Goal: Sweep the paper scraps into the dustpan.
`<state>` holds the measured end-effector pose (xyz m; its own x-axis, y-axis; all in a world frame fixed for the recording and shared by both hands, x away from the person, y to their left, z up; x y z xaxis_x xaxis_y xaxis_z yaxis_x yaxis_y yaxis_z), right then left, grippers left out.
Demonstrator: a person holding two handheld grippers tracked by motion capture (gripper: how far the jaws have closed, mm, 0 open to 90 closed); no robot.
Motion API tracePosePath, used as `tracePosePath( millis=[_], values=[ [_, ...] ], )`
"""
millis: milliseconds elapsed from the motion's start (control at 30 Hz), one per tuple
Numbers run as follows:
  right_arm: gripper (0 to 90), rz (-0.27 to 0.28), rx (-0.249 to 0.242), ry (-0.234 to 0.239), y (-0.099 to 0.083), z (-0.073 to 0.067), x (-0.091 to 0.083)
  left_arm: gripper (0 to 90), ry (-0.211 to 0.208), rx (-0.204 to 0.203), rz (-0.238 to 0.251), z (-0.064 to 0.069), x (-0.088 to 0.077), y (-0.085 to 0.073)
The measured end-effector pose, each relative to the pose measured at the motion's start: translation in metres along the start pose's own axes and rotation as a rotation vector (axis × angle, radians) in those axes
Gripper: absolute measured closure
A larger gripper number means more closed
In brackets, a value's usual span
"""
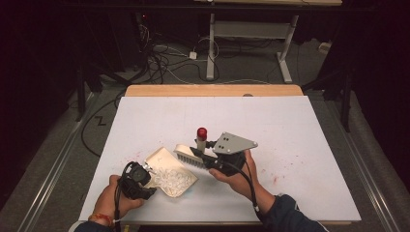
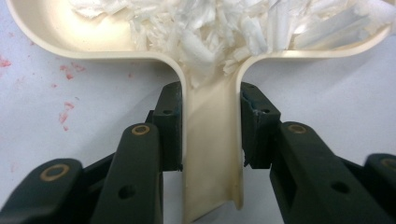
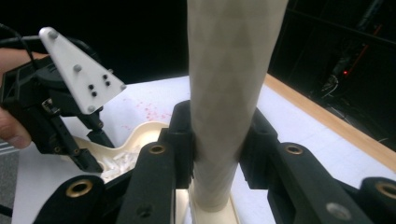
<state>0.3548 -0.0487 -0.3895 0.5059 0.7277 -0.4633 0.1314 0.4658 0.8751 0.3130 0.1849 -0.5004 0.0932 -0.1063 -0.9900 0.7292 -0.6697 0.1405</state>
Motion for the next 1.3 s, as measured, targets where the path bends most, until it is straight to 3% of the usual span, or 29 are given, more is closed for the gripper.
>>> tracePosePath(
  millis=[467,733,933,1167,1300],
  values=[
    [71.2,-0.020,0.047,-0.024,-0.016,0.032,-0.044,63.2,0.008,-0.005,0.001,0.001,0.000,0.000],
    [71.1,-0.040,0.091,-0.078,-0.038,0.057,-0.076,63.2,0.011,-0.007,-0.005,0.001,0.000,0.001],
    [71.1,-0.064,0.089,-0.102,-0.049,0.064,-0.090,63.2,0.011,-0.014,0.004,0.001,0.000,0.000],
    [71.1,-0.064,0.139,-0.116,-0.066,0.079,-0.125,63.2,0.008,-0.026,0.020,0.001,0.000,-0.001],
    [71.1,-0.083,0.131,-0.106,-0.073,0.082,-0.142,63.1,0.006,-0.039,0.031,0.000,0.000,0.000]
  ],
)
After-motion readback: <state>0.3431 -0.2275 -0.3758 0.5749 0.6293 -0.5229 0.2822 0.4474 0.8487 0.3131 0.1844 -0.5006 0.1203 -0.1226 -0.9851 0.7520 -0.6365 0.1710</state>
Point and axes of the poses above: each handheld gripper's, and its own axes: x roughly forward along the jaws, y roughly out of its top, z roughly to its right, the point moved 5 cm from there along x, roughly forward along the jaws, and after that the axes turned 9 degrees about -z, right-handed, at the moved point
